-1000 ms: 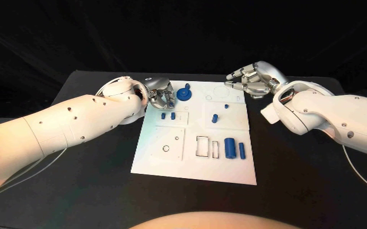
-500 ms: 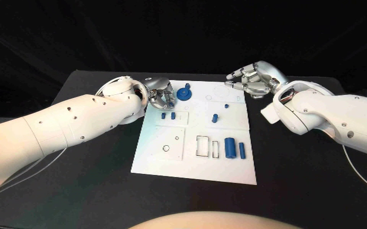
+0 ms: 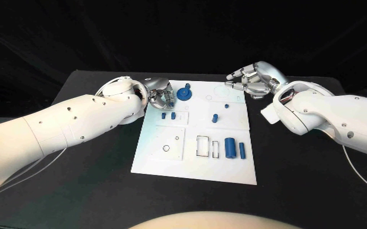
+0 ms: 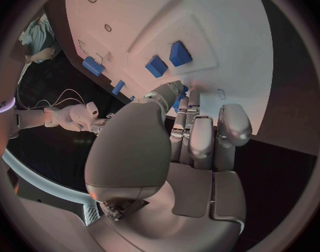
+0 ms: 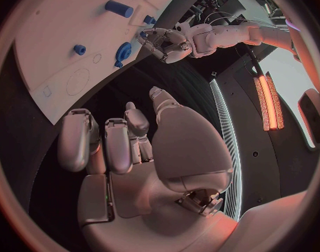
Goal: Assemble the parts on the task board
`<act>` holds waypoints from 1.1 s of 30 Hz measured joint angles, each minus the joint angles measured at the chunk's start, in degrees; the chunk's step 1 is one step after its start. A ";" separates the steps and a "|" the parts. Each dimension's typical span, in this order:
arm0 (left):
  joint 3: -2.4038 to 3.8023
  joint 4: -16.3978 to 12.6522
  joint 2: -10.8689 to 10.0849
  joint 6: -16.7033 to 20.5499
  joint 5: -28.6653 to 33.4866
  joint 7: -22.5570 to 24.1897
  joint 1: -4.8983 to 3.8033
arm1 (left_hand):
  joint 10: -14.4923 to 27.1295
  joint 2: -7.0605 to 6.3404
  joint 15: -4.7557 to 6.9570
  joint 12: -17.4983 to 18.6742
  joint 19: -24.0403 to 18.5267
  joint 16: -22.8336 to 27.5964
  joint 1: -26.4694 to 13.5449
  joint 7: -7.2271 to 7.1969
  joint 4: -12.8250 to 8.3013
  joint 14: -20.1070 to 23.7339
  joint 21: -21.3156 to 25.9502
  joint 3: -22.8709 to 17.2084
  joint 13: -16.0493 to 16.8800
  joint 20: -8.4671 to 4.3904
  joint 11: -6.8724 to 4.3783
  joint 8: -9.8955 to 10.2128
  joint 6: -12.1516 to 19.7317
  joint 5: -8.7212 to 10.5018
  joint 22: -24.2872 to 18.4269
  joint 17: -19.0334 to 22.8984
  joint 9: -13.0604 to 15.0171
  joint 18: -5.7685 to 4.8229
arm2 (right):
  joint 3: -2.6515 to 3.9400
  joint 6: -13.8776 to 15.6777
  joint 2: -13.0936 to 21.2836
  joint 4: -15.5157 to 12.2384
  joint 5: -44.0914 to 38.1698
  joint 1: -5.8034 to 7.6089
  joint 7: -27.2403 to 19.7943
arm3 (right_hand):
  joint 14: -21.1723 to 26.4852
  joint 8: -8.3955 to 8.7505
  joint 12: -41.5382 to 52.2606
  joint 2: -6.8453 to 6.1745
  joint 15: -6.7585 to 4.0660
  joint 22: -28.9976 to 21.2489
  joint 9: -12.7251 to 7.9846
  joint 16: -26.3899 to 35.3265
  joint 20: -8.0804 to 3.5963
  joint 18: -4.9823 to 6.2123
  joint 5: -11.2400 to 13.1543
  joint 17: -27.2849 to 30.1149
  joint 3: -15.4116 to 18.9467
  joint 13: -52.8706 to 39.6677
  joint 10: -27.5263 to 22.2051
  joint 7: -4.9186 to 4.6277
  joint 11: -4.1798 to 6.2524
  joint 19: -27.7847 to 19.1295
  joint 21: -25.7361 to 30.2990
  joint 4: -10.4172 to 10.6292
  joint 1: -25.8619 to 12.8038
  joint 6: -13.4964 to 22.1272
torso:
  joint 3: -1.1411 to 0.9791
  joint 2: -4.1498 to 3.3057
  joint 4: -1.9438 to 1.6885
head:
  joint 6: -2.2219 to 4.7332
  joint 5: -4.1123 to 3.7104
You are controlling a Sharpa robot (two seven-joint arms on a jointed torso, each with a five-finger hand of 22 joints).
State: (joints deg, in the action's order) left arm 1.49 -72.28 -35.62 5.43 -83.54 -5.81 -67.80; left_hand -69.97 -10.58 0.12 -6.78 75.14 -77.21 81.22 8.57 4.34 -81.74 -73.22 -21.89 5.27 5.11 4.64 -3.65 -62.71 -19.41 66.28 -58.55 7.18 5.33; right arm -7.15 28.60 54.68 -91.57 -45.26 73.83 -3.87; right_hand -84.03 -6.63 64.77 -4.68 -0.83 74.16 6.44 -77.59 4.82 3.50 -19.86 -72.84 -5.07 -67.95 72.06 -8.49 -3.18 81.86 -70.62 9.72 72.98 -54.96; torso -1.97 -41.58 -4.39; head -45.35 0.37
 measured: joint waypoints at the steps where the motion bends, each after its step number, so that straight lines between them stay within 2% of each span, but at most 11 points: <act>1: 0.00 0.01 0.00 0.00 0.00 -0.03 0.00 | 0.00 0.00 0.00 0.02 0.00 0.00 0.00 0.00 0.00 0.00 0.00 0.00 0.00 0.00 0.00 0.00 0.00 0.00 0.00 0.04 0.00 0.00 | 0.00 0.00 0.00 0.00 0.00 0.00 0.00 | 0.00 0.00 0.00 0.00 0.00 0.00 0.00 0.00 0.00 0.00 0.00 0.00 0.00 0.00 0.00 0.00 0.00 0.00 0.00 0.00 0.00 0.00 | -0.01 0.00 0.00 | 0.00 0.00; 16: -0.01 -0.02 -0.32 -0.02 0.02 -0.41 0.01 | 0.00 -0.16 0.00 0.02 -0.13 0.00 -0.16 0.20 0.00 0.00 0.23 0.00 0.01 0.13 0.00 0.00 0.20 0.00 -0.19 0.34 -0.11 0.00 | 0.00 0.00 0.12 -0.01 0.00 0.00 0.03 | 0.00 0.00 -2.15 0.00 0.00 -0.70 0.00 0.45 0.00 0.00 0.00 0.36 0.00 1.94 -1.14 0.00 -0.17 0.00 0.98 0.00 0.00 0.00 | -0.01 0.00 0.02 | -0.10 -0.03; 18: -0.01 -0.08 -0.57 -0.02 0.02 -0.44 0.01 | 0.12 -0.29 -0.07 0.15 -0.21 0.00 -0.29 0.22 0.00 0.07 0.31 0.00 0.00 0.21 0.12 0.00 0.22 0.00 -0.27 0.34 -0.19 0.00 | 0.00 -0.04 0.13 0.11 -0.05 -0.01 0.09 | 0.00 0.00 -8.80 0.01 0.00 -2.35 -0.06 1.35 -0.01 1.08 0.00 1.05 0.00 7.59 -5.31 0.18 -0.38 -1.07 3.20 0.00 0.01 0.25 | -0.01 0.00 0.02 | -0.10 -0.08; 19: -0.01 -0.12 -0.75 -0.01 0.02 -0.48 0.01 | 0.20 -0.29 -0.20 0.35 -0.21 0.00 -0.29 0.21 0.00 0.20 0.31 0.00 0.01 0.21 0.20 0.00 0.63 0.00 -0.32 0.34 -0.26 0.00 | 0.00 -0.09 0.14 0.29 -0.15 -0.01 0.14 | 0.00 -0.11 -13.29 0.34 0.00 -3.30 -0.07 2.01 -0.06 1.37 0.00 1.71 0.00 11.28 -8.69 0.15 -0.14 -1.62 4.49 0.00 0.34 0.20 | -0.01 0.00 0.02 | -0.10 -0.11; 21: -0.01 -0.25 -1.07 0.00 0.03 -0.52 0.01 | 0.20 -0.53 -0.20 0.53 -0.21 0.00 -0.53 0.24 0.00 0.20 0.31 0.00 0.01 0.21 0.20 0.00 1.28 0.00 -0.39 0.44 -0.49 0.00 | 0.00 -0.18 0.17 0.61 -0.52 -0.01 0.25 | 0.00 -0.43 -22.33 0.70 0.00 -5.12 -0.07 3.67 -0.11 1.36 0.06 3.32 -0.79 18.62 -12.68 0.21 -0.27 -2.36 6.97 -0.22 1.76 -0.02 | 0.01 0.01 0.01 | -0.10 -0.12; 23: -0.01 -0.47 -1.50 0.04 0.07 -0.55 0.01 | 0.36 -0.53 -0.20 0.66 -0.21 0.00 -0.53 0.20 0.00 0.20 0.31 0.00 0.01 0.21 0.36 0.00 1.64 0.00 -0.40 0.44 -0.64 0.00 | 0.00 -0.35 0.23 0.96 -1.21 -0.01 0.42 | 0.00 -0.44 -29.13 0.53 0.00 -5.84 -0.11 4.66 -0.11 1.36 0.70 4.09 -2.40 24.61 -13.02 -0.05 -0.29 -2.36 8.01 -0.43 3.45 -0.47 | 0.02 0.01 0.01 | -0.08 -0.13; 25: -0.01 -0.79 -2.14 0.12 0.19 -0.57 0.01 | 0.40 -0.53 -0.19 0.66 -0.21 0.00 -0.53 0.21 0.00 0.20 0.31 0.00 0.01 0.21 0.40 0.00 1.64 0.00 -0.40 0.44 -0.65 0.00 | 0.00 -0.74 0.31 1.33 -2.57 -0.01 0.80 | 0.11 -0.43 -35.33 -0.30 -0.11 -5.95 -0.23 5.02 -0.11 1.36 0.91 4.33 -4.09 30.52 -12.75 -0.42 -0.29 -2.36 8.19 -0.72 4.82 -1.25 | 0.01 0.01 0.00 | -0.03 -0.17; 29: -0.01 -1.48 -3.70 0.50 0.48 -0.57 0.01 | 0.40 -0.53 -0.20 0.68 -0.21 0.00 -0.53 0.23 0.02 0.20 0.35 -0.02 0.01 0.21 0.40 0.00 1.66 0.00 -0.41 0.55 -0.73 0.00 | 0.00 -1.97 0.40 1.81 -6.54 -0.01 1.79 | 0.11 -0.43 -42.43 -1.00 -0.11 -4.88 -0.26 4.74 -0.21 1.36 1.80 3.57 -6.88 37.57 -11.16 -0.11 -0.65 -1.12 7.16 -1.63 7.38 -2.97 | 0.03 0.01 -0.01 | 0.05 -0.25; 32: -0.01 -2.21 -5.29 1.30 1.04 -0.46 0.02 | 0.40 -0.53 -0.20 1.00 -0.21 0.00 -0.53 0.40 0.17 0.20 0.55 -0.17 0.01 0.21 0.40 0.00 1.84 0.00 -0.49 0.67 -0.81 0.00 | 0.00 -3.46 0.43 1.91 -11.27 -0.01 2.98 | 0.11 -0.43 -46.07 -1.84 -0.11 -2.86 -0.30 3.69 -0.39 1.36 2.67 2.41 -8.96 41.51 -9.33 0.34 -0.35 0.06 4.70 -2.43 8.35 -4.26 | 0.03 0.03 -0.01 | 0.18 -0.34; 33: 0.01 -2.45 -5.81 1.68 1.37 -0.36 0.02 | 0.40 -0.53 -0.20 1.00 -0.21 0.03 -0.53 0.40 0.17 0.20 0.55 -0.17 0.01 0.21 0.40 0.00 1.84 0.00 -0.58 0.84 -0.81 0.00 | 0.00 -3.95 0.43 1.91 -12.95 -0.01 3.42 | 0.11 -0.43 -47.10 -1.77 -0.11 -1.95 -0.30 3.23 -0.34 1.36 3.20 1.89 -9.68 42.62 -8.71 0.46 -0.27 0.57 3.59 -2.70 8.86 -4.80 | 0.03 0.03 -0.02 | 0.23 -0.37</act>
State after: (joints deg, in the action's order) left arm 1.49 -74.73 -41.43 7.12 -82.17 -6.17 -67.78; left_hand -69.57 -11.11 -0.08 -5.78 74.93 -77.18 80.70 8.97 4.51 -81.54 -72.67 -22.06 5.28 5.32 5.04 -3.66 -60.87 -19.41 65.70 -57.71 6.37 5.33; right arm -7.15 24.64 55.11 -89.66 -58.21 73.82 -0.45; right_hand -83.92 -7.06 17.67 -6.45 -0.94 72.20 6.14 -74.36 4.47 4.86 -16.67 -70.95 -14.75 -25.33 63.35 -8.03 -3.45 82.43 -67.03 7.02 81.84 -59.76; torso -1.94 -41.55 -4.41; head -45.13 0.00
